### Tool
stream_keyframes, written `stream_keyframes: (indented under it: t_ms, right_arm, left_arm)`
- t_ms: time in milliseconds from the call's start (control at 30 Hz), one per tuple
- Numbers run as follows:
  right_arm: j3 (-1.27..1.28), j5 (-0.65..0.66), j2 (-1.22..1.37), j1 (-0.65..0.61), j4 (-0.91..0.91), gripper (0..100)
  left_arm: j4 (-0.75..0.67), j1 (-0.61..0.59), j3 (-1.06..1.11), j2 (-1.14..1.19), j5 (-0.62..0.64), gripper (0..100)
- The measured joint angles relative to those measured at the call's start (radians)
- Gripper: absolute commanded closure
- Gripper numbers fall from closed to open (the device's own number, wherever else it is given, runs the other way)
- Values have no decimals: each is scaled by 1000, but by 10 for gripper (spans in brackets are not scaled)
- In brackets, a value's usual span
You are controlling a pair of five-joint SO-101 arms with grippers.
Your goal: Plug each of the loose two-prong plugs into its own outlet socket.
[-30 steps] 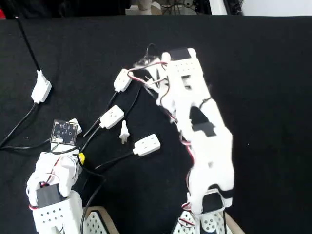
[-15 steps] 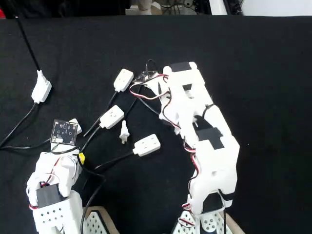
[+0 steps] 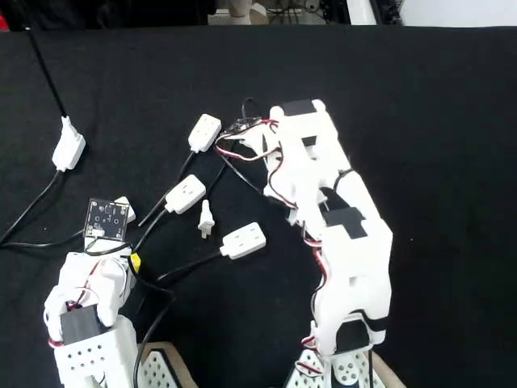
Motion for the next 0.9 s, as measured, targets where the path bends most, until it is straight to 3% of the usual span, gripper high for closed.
stream_keyframes:
  t_ms: [267,433,633,767,900]
  right_arm:
    - [-18,0,72,3,-8,898]
    - [-9,0,75,0,25,838]
    - [-3,0,74,-5,14,892]
    - [0,0,74,3,-21,989]
    - [-6,0,75,8,-35,987]
  left_arm:
    - [0,0,0,0,0,762]
    - [0,0,0,0,0,762]
    - [0,0,0,0,0,762]
    - [0,0,0,0,0,762]
    - [0,0,0,0,0,762]
